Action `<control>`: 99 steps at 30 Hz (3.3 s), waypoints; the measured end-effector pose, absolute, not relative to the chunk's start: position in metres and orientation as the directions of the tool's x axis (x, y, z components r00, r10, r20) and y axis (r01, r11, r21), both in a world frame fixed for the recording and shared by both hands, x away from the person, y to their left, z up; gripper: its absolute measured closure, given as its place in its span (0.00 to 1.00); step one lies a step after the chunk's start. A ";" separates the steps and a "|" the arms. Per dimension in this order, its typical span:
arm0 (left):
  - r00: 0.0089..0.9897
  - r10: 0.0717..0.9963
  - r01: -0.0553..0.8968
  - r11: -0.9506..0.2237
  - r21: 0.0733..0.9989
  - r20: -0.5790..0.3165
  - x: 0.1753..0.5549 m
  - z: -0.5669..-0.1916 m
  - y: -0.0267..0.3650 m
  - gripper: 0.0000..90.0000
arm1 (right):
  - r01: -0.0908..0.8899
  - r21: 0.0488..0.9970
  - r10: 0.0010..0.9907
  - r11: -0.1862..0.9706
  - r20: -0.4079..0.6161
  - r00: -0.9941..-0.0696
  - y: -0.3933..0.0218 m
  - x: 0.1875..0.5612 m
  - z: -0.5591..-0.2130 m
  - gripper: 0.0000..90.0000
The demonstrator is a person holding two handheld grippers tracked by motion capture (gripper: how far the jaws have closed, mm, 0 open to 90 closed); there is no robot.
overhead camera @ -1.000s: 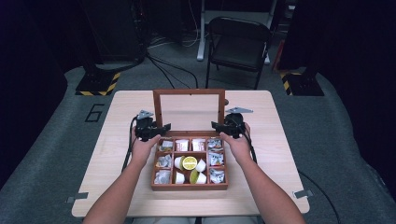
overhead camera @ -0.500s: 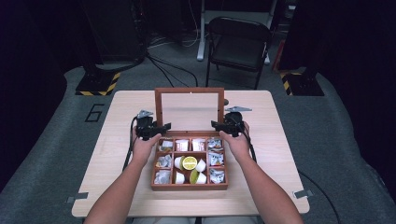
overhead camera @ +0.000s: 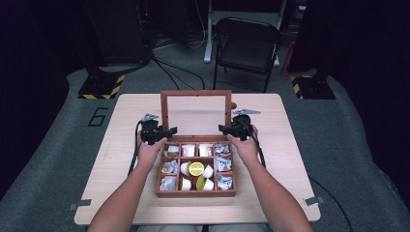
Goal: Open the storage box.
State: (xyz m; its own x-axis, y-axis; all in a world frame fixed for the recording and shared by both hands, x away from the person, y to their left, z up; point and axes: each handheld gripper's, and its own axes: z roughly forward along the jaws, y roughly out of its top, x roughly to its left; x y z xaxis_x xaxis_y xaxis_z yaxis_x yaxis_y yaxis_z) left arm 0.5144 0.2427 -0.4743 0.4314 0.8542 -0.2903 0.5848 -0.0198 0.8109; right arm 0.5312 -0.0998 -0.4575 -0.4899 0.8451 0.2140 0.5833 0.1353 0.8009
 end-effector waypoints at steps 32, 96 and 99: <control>0.397 0.841 0.629 0.043 0.776 -0.367 0.523 -0.484 0.246 0.46 | 0.636 0.768 0.843 0.074 0.293 -0.451 -0.102 0.541 -0.467 0.52; 0.344 0.849 0.736 0.022 0.677 -0.401 0.538 -0.494 0.241 0.32 | 0.746 0.666 0.804 -0.022 0.455 -0.382 -0.117 0.557 -0.488 0.57; 0.339 0.845 0.743 0.028 0.669 -0.413 0.538 -0.495 0.242 0.32 | 0.752 0.658 0.808 -0.025 0.457 -0.373 -0.118 0.557 -0.489 0.57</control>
State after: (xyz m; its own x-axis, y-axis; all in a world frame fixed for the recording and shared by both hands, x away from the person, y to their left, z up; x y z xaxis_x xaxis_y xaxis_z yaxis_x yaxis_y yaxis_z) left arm 0.5383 0.2418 -0.4951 0.3393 0.8454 -0.4125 0.7431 0.0279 0.6685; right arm 0.5573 -0.1176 -0.4892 -0.3727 0.8078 0.4567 0.7522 -0.0252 0.6585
